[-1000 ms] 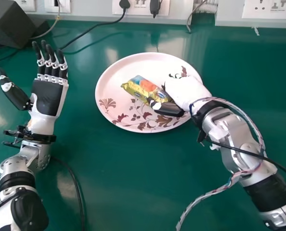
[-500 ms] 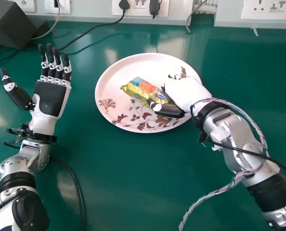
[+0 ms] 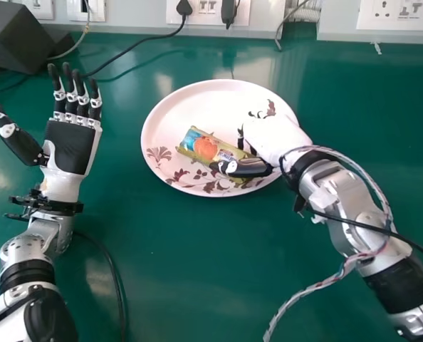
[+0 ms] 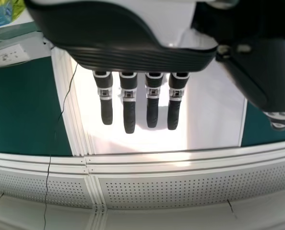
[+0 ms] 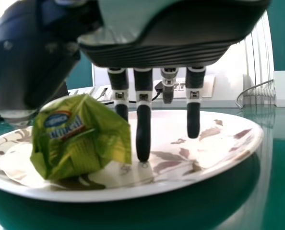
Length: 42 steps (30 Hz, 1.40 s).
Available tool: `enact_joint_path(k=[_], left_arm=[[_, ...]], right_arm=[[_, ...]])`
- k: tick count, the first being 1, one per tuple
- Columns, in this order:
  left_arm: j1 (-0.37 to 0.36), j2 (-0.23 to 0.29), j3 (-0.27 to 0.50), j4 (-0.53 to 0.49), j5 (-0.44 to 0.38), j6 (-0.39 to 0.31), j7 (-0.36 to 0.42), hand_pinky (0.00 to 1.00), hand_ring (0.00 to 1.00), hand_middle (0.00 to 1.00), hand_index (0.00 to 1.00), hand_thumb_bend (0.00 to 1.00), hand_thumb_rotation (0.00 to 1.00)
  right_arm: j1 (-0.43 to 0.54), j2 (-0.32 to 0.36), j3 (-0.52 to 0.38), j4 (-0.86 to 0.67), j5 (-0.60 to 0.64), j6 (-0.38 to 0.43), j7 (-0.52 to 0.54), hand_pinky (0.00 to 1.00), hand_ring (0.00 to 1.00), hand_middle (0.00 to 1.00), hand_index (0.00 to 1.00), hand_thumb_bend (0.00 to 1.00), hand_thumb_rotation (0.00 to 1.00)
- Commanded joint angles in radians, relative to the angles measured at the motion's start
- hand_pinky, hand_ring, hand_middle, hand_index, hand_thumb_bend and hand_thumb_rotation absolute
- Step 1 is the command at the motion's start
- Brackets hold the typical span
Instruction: Pick up biscuit and place it in the plate
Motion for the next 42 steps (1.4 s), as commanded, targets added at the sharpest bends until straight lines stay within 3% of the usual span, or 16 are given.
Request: enact_joint_path(k=[1,8,20,28,42], left_arm=[[0.064,-0.024,-0.012,0.026,0.024,-0.014,0.007,0.84,0.82,0.9,0.85,0.97,0.43],[0.064,-0.017,-0.019,0.032,0.021,-0.017,0.0,0.85,0.82,0.9,0.85,0.96,0.46],[0.056,-0.002,-0.021,0.051,0.02,-0.015,0.009,0.86,0.83,0.91,0.85,0.96,0.44],[0.057,0.008,-0.03,0.052,0.02,-0.008,0.002,0.85,0.83,0.92,0.86,0.94,0.42],[0.057,0.012,-0.038,0.06,0.035,-0.047,-0.014,0.83,0.82,0.92,0.86,0.92,0.45]], right_arm=[[0.076,-0.011,0.032,0.037,0.01,0.003,0.056,0.58,0.68,0.73,0.57,0.97,0.68],[0.077,-0.012,0.027,0.021,0.01,0.013,0.063,0.58,0.68,0.73,0.57,0.97,0.73],[0.101,-0.005,-0.012,-0.054,0.01,0.045,0.014,0.58,0.68,0.73,0.56,0.96,0.67],[0.127,0.0,-0.045,-0.134,0.002,0.071,-0.013,0.6,0.69,0.74,0.57,0.97,0.71],[0.165,0.004,-0.089,-0.255,-0.034,0.108,-0.023,0.66,0.71,0.83,0.74,1.0,0.76]])
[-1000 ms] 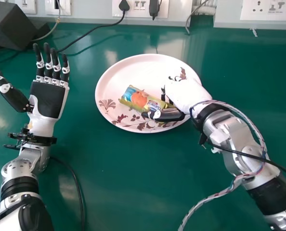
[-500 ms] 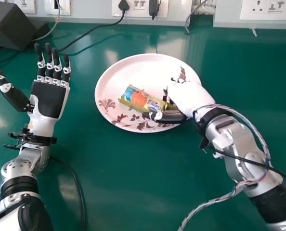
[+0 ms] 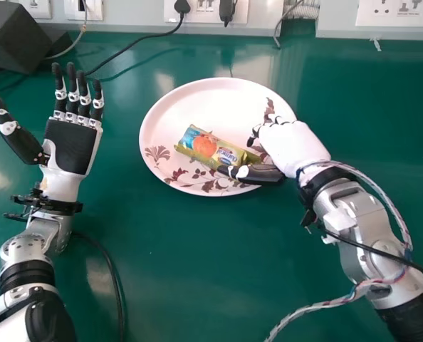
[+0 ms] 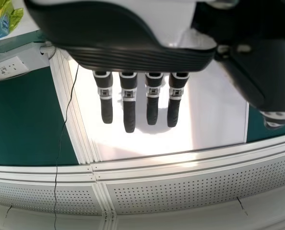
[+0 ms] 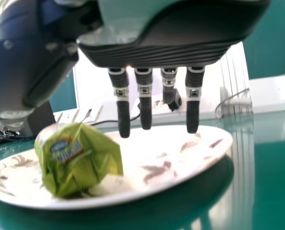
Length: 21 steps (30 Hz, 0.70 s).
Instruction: Pick up biscuit and place it in the plate
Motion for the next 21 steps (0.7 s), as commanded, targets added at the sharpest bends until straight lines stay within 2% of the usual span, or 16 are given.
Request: enact_joint_path(k=[1,7,13,17,21], left_arm=[[0.056,-0.006,-0.008,0.044,0.029,-0.013,-0.017,0.83,0.82,0.92,0.86,0.93,0.45],[0.052,0.002,-0.01,0.055,0.03,-0.02,-0.025,0.83,0.82,0.92,0.86,0.93,0.45],[0.046,0.01,-0.015,0.068,0.032,-0.029,-0.036,0.84,0.82,0.92,0.87,0.94,0.46],[0.04,0.016,-0.017,0.077,0.033,-0.027,-0.039,0.84,0.82,0.92,0.87,0.94,0.46],[0.033,0.022,-0.019,0.088,0.033,-0.023,-0.044,0.84,0.82,0.91,0.87,0.93,0.46]], right_arm=[[0.015,0.005,-0.011,-0.026,-0.01,0.004,0.005,0.66,0.72,0.84,0.75,1.0,0.76],[0.023,0.009,-0.026,-0.052,-0.012,0.006,0.006,0.68,0.74,0.89,0.82,1.0,0.76],[0.037,0.015,-0.039,-0.077,-0.016,0.018,0.016,0.69,0.75,0.92,0.86,1.0,0.73],[0.051,0.021,-0.048,-0.096,-0.019,0.028,0.014,0.7,0.76,0.92,0.88,1.0,0.77],[0.059,0.024,-0.055,-0.114,-0.026,0.036,0.017,0.7,0.76,0.93,0.9,1.0,0.76]])
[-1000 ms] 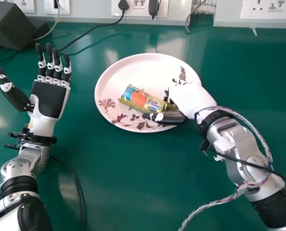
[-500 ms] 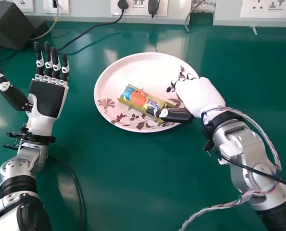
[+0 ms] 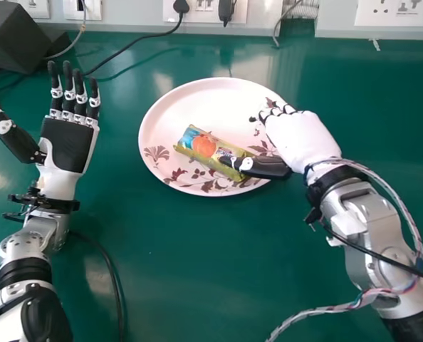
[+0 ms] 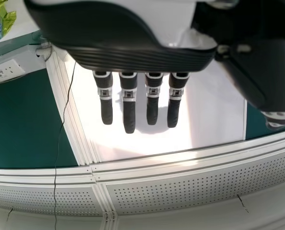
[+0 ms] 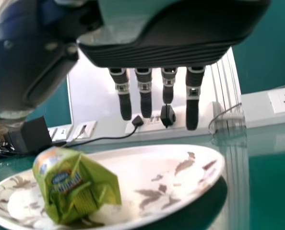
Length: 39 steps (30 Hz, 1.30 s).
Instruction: Pick up biscuit and place it in the plate
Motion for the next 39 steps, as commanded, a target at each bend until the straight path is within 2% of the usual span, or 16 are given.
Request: enact_joint_path(k=[1,15,21,28,39], left_arm=[[0.052,-0.006,-0.008,0.042,0.031,-0.003,-0.016,0.84,0.82,0.92,0.87,0.92,0.46],[0.044,-0.005,0.0,0.04,0.035,0.004,-0.013,0.85,0.84,0.92,0.91,0.9,0.48],[0.051,-0.01,0.002,0.033,0.036,0.001,-0.004,0.84,0.83,0.92,0.92,0.9,0.47],[0.063,-0.017,-0.002,0.028,0.039,0.001,-0.007,0.86,0.83,0.93,0.92,0.88,0.46],[0.077,-0.009,-0.001,0.035,0.044,-0.013,-0.034,0.79,0.81,0.89,0.96,0.9,0.44]], right_arm=[[0.019,0.008,-0.01,-0.019,-0.004,0.004,0.008,0.7,0.76,0.93,0.91,1.0,0.76],[0.062,0.016,-0.041,-0.06,-0.022,-0.015,-0.056,0.7,0.77,0.98,1.0,1.0,0.76],[0.082,0.023,-0.061,-0.081,-0.018,-0.036,-0.102,0.7,0.77,0.98,1.0,1.0,0.74],[0.103,0.017,-0.095,-0.136,-0.015,-0.049,-0.093,0.7,0.78,0.99,0.99,1.0,0.77],[0.129,0.048,-0.142,-0.181,0.008,-0.076,-0.137,0.7,0.78,0.98,0.99,1.0,0.73]])
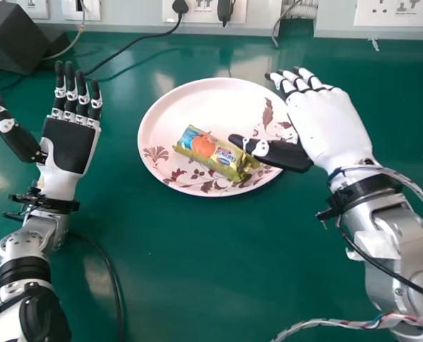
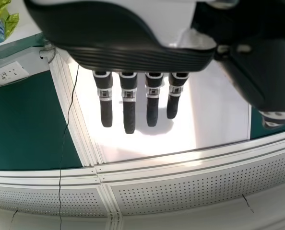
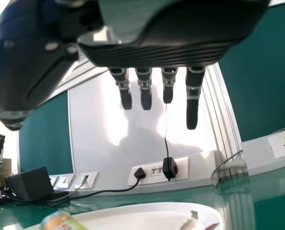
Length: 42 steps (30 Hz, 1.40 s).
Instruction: Pick up biscuit and place it in the plate
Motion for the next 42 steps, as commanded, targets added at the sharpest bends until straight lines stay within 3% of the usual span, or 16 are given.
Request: enact_joint_path(k=[1,12,19,28,32,36,42], left_arm=[[0.075,-0.011,-0.001,0.036,0.024,-0.009,-0.023,0.79,0.82,0.89,0.96,0.9,0.45],[0.104,-0.009,0.0,0.008,0.024,-0.017,-0.011,0.78,0.81,0.89,0.97,0.88,0.45],[0.11,-0.012,-0.002,-0.001,0.025,-0.034,-0.019,0.81,0.82,0.9,0.99,0.87,0.44],[0.118,-0.02,-0.008,-0.009,0.027,-0.042,-0.022,0.78,0.82,0.87,0.98,0.86,0.43],[0.136,-0.037,-0.013,-0.035,0.034,-0.062,-0.011,0.74,0.78,0.84,0.96,0.86,0.39],[0.166,-0.07,-0.028,-0.087,0.041,-0.081,-0.003,0.72,0.8,0.86,0.95,0.84,0.42],[0.19,-0.117,-0.061,-0.154,0.051,-0.104,0.024,0.73,0.81,0.87,0.97,0.82,0.4]], right_arm=[[0.016,0.015,-0.009,-0.024,0.004,-0.004,-0.009,0.7,0.78,0.98,0.99,1.0,0.73],[0.076,0.065,-0.043,-0.076,0.021,-0.009,-0.04,0.65,0.74,0.92,0.93,1.0,0.72],[0.122,0.091,-0.072,-0.09,0.055,-0.014,-0.084,0.64,0.73,0.89,0.89,1.0,0.77],[0.182,0.097,-0.129,-0.104,0.12,-0.067,-0.176,0.61,0.7,0.83,0.83,1.0,0.73],[0.216,0.097,-0.174,-0.1,0.213,-0.124,-0.225,0.59,0.69,0.81,0.77,1.0,0.71],[0.26,0.095,-0.212,-0.125,0.239,-0.14,-0.235,0.59,0.69,0.82,0.75,1.0,0.69],[0.345,0.128,-0.278,-0.161,0.334,-0.184,-0.285,0.59,0.71,0.84,0.77,0.98,0.75]])
